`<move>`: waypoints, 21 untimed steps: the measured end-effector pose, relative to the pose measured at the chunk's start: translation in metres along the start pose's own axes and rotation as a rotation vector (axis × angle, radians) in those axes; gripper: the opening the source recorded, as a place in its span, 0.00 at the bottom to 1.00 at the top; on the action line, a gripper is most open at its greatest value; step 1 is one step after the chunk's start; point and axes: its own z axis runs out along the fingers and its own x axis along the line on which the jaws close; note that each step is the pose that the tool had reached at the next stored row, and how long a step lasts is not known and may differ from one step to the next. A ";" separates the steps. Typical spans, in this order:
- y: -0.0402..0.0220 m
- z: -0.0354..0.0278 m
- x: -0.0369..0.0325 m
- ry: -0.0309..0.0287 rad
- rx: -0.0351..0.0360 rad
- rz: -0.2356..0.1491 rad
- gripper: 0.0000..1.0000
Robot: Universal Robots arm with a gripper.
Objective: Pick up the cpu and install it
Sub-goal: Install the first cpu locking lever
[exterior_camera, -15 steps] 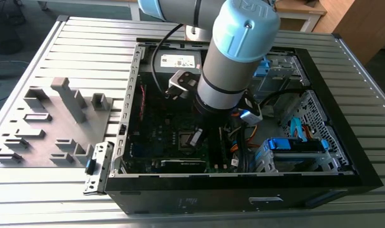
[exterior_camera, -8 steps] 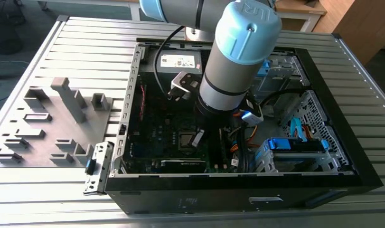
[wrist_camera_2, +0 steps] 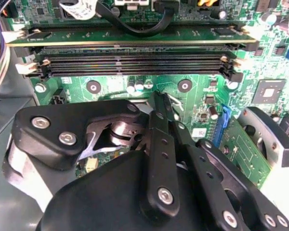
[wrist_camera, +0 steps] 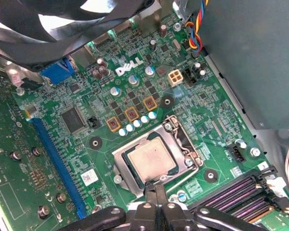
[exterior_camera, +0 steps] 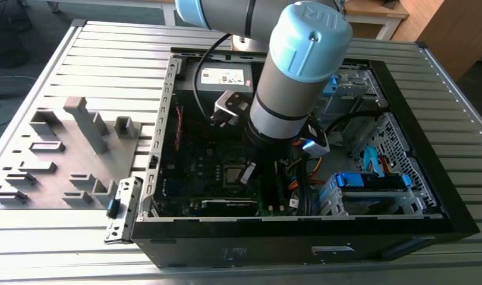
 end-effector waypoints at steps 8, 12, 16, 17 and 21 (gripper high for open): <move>-0.0013 0.0036 -0.0007 0.0003 0.0001 0.000 0.12; -0.0020 0.0050 -0.0012 0.0001 -0.0002 0.000 0.12; -0.0030 0.0055 -0.0018 -0.0003 -0.0002 0.000 0.12; -0.0033 0.0055 -0.0020 -0.0003 -0.0002 0.000 0.12; -0.0040 0.0055 -0.0025 -0.0004 -0.0002 -0.002 0.12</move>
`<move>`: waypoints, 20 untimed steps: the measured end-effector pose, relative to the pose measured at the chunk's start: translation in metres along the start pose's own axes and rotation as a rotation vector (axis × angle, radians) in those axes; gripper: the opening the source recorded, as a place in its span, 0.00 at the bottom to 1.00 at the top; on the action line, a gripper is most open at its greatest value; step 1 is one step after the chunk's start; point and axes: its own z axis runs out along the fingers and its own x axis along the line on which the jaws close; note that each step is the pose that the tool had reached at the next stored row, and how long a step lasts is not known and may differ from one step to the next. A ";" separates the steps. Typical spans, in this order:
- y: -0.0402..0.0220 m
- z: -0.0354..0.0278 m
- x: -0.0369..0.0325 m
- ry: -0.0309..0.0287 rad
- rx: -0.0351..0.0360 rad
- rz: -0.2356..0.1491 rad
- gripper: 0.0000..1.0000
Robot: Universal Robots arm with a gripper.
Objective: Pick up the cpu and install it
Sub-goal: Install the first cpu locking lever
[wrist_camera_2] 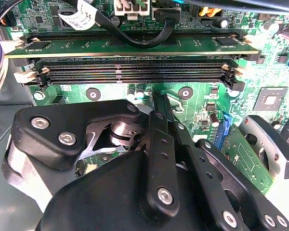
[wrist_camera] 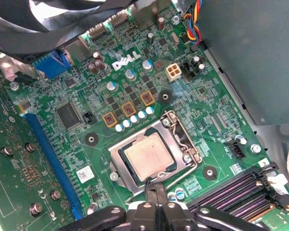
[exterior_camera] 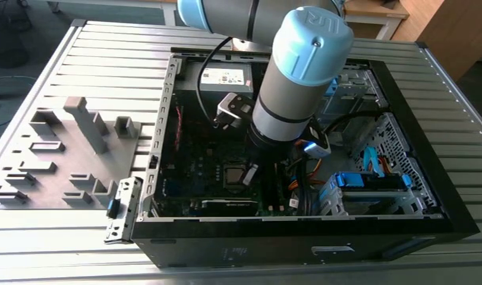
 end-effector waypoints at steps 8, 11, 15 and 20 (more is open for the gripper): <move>-0.0001 0.0001 -0.0001 -0.0029 -0.0018 -0.011 0.12; -0.0003 0.0002 0.0005 -0.0035 -0.0020 -0.013 0.12; -0.0001 0.0004 0.0028 -0.0067 -0.0007 -0.017 0.12; 0.0002 0.0003 0.0064 -0.0094 0.0032 -0.022 0.12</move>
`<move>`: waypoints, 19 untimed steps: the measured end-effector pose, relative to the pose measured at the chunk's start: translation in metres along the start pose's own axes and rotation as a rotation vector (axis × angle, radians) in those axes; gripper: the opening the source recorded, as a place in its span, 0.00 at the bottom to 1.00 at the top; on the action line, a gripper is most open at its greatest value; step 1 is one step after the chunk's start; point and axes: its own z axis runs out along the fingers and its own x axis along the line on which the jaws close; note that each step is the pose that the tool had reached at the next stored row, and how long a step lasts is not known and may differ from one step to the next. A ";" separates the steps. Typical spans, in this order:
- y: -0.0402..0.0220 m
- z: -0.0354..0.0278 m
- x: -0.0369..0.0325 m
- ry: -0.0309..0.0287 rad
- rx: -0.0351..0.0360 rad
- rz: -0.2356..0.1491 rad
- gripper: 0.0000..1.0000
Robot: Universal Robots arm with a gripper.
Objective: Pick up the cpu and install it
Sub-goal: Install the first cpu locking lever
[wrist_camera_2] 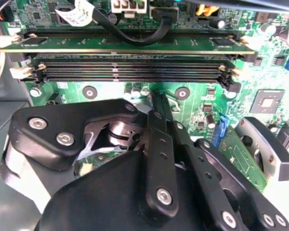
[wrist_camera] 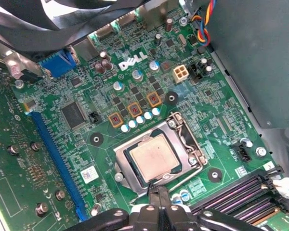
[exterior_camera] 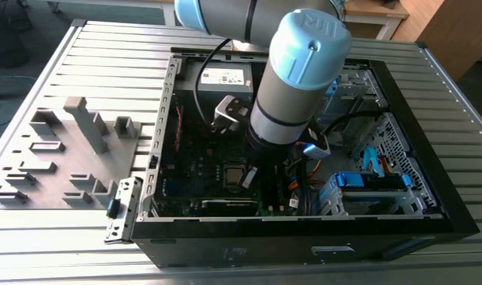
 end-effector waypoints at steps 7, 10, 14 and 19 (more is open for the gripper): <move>0.0000 -0.0003 0.0041 -0.0020 0.0040 -0.005 0.12; 0.0003 -0.0006 0.0053 -0.0028 0.0058 -0.006 0.12; 0.0008 -0.0012 0.0064 -0.0048 0.0080 -0.007 0.12; 0.0011 -0.0030 0.0086 -0.0084 0.0108 -0.009 0.12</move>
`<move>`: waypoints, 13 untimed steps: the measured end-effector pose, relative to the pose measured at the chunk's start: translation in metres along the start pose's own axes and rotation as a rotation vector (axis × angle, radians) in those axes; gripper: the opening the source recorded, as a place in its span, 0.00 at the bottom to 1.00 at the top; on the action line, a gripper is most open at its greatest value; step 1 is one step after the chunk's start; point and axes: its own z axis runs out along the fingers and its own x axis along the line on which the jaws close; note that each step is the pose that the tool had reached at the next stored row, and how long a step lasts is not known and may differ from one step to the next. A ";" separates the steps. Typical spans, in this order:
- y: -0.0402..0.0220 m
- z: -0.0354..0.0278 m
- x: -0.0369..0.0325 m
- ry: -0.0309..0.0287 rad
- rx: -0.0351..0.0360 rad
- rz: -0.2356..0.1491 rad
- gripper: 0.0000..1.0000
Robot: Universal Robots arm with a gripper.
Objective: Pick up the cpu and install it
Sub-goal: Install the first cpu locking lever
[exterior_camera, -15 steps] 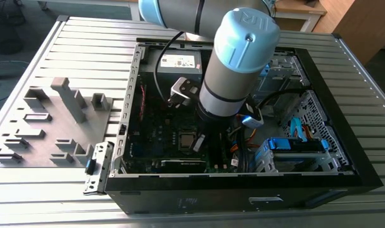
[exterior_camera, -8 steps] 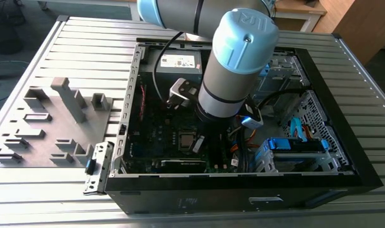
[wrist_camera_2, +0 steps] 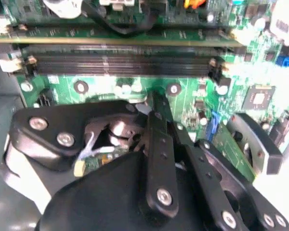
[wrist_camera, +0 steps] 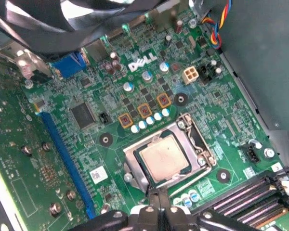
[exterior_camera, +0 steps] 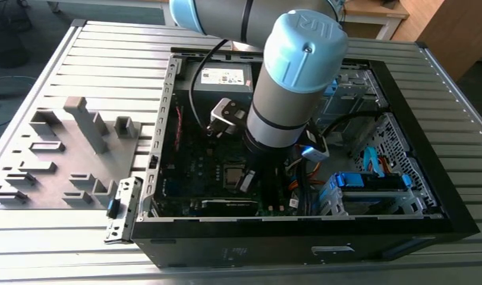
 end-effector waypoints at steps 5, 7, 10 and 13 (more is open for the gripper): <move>-0.0003 -0.0003 0.0024 -0.0053 0.0017 -0.002 0.12; -0.0004 -0.0003 0.0024 -0.0059 0.0015 -0.003 0.12; -0.0003 -0.0018 0.0025 -0.0077 0.0005 -0.003 0.12; 0.0000 -0.0066 0.0026 -0.0088 -0.0001 -0.004 0.12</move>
